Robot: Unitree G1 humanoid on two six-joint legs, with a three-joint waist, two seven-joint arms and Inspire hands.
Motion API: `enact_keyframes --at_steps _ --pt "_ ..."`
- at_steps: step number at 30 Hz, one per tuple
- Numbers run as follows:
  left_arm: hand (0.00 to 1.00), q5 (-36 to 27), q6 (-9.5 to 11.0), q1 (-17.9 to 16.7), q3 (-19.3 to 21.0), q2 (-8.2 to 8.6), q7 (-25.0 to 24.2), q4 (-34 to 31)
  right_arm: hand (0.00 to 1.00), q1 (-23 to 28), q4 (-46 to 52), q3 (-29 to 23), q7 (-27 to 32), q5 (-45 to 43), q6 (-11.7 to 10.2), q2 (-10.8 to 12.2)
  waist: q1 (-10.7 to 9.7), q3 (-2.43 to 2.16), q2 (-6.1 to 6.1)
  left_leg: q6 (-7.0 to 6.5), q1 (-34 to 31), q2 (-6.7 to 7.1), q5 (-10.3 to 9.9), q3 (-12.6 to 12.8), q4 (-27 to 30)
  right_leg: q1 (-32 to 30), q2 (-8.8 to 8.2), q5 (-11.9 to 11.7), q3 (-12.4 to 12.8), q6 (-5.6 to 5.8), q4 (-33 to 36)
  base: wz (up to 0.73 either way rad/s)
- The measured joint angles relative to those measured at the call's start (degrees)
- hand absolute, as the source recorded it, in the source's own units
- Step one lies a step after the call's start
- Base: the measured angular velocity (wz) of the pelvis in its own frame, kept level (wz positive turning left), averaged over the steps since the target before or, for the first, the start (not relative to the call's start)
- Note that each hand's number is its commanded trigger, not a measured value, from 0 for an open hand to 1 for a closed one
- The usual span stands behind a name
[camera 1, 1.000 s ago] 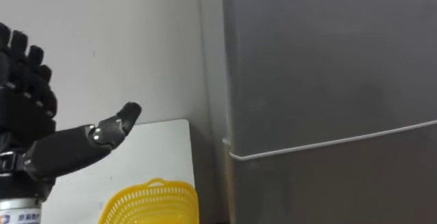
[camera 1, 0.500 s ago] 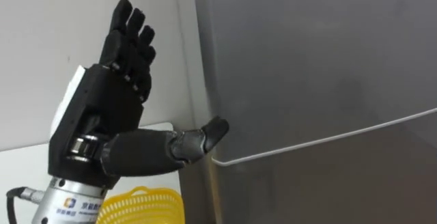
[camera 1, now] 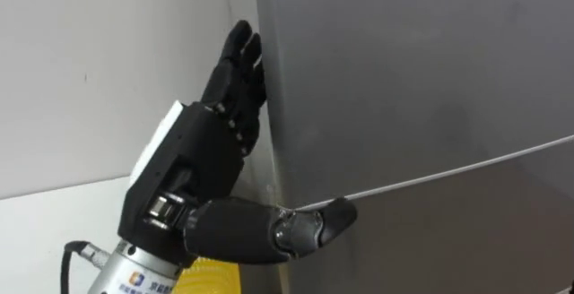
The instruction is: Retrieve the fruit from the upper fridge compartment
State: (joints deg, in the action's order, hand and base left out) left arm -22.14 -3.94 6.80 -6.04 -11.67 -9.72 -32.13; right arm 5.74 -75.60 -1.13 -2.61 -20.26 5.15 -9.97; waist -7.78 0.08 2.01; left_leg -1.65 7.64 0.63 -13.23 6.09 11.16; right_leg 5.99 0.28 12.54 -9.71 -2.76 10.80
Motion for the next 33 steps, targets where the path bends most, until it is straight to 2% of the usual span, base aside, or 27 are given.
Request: enact_keyframes --at_steps 9,10,11,12,17,18,19,20,25,33 --pt "0.00 -0.5 -0.8 0.1 0.0 -0.09 -2.4 0.6 0.00 -0.2 -0.5 0.8 0.0 0.0 0.8 -1.4 0.1 0.17 0.12 0.00 0.0 0.04 0.0 0.0 -0.5 0.2 0.01 0.0 0.1 0.04 -0.1 0.00" --pt "0.44 -0.8 -0.8 0.1 0.0 -0.12 -2.6 0.6 0.00 -0.2 -0.5 1.3 0.0 0.0 0.9 -1.5 0.1 0.25 0.17 0.00 -0.1 0.05 0.0 0.0 -0.5 0.2 0.01 0.0 0.1 0.04 -0.1 0.00" --pt "0.62 -0.8 -0.8 0.1 0.0 -0.12 -2.7 0.6 0.00 -0.2 -0.5 1.6 0.0 0.0 1.0 -1.5 0.1 0.27 0.19 0.00 -0.1 0.05 0.0 0.0 -0.5 0.2 0.01 0.0 0.1 0.04 -0.2 0.00" --pt "1.00 -0.8 -0.9 0.1 0.0 -0.12 -2.9 0.7 0.00 -0.2 -0.5 1.8 0.0 0.0 1.2 -1.4 0.1 0.28 0.21 0.00 -0.1 0.06 0.0 0.0 -0.5 0.3 -0.01 0.0 0.1 0.04 -0.2 0.00" --pt "1.00 -1.0 -1.0 0.1 0.4 -0.10 -3.2 0.7 0.00 -0.2 -0.4 2.1 0.0 0.1 1.2 -1.5 0.2 0.33 0.17 0.00 -0.1 0.06 0.0 0.0 -0.5 0.6 -0.02 0.0 0.0 0.04 -0.2 0.01" --pt "0.77 -1.0 -1.0 0.1 1.2 -0.10 -2.7 0.9 0.00 -0.2 -0.5 2.1 0.0 0.1 1.2 -1.5 0.2 0.35 0.14 0.00 0.0 0.06 0.0 0.2 -0.6 0.5 -0.04 0.0 0.0 0.05 -0.2 0.04" --pt "0.67 -1.6 -1.0 0.1 1.9 -0.14 -2.3 1.2 0.00 -0.2 -0.5 2.1 0.0 0.1 1.2 -1.5 0.2 0.35 0.13 0.00 0.0 0.06 0.0 0.2 -0.6 0.4 -0.07 0.0 -0.1 0.05 -0.3 0.04" --pt "0.00 -2.2 -1.0 0.1 1.8 -0.27 -2.3 1.4 0.00 -0.2 -0.5 2.1 0.0 0.1 1.2 -1.6 0.2 0.34 0.14 0.00 0.0 0.06 0.0 0.3 -0.6 0.4 -0.08 0.0 -0.1 0.06 -0.3 0.00" --pt "0.00 -7.7 -1.0 0.1 0.5 -0.83 -2.3 2.2 0.00 -0.2 -0.6 2.1 -0.1 0.0 1.2 -1.6 0.1 0.34 0.16 0.00 0.0 0.08 0.0 0.3 -0.8 0.5 -0.21 -0.1 -0.7 0.13 -0.2 0.03" --pt "0.00 -7.6 -1.0 0.1 -0.3 -0.84 -3.1 2.3 0.00 -0.1 -0.8 2.1 -0.1 0.0 1.2 -1.6 0.0 0.32 0.27 0.00 0.7 0.06 0.0 0.4 -0.8 0.9 -0.18 0.1 -0.6 0.27 -0.4 0.01"
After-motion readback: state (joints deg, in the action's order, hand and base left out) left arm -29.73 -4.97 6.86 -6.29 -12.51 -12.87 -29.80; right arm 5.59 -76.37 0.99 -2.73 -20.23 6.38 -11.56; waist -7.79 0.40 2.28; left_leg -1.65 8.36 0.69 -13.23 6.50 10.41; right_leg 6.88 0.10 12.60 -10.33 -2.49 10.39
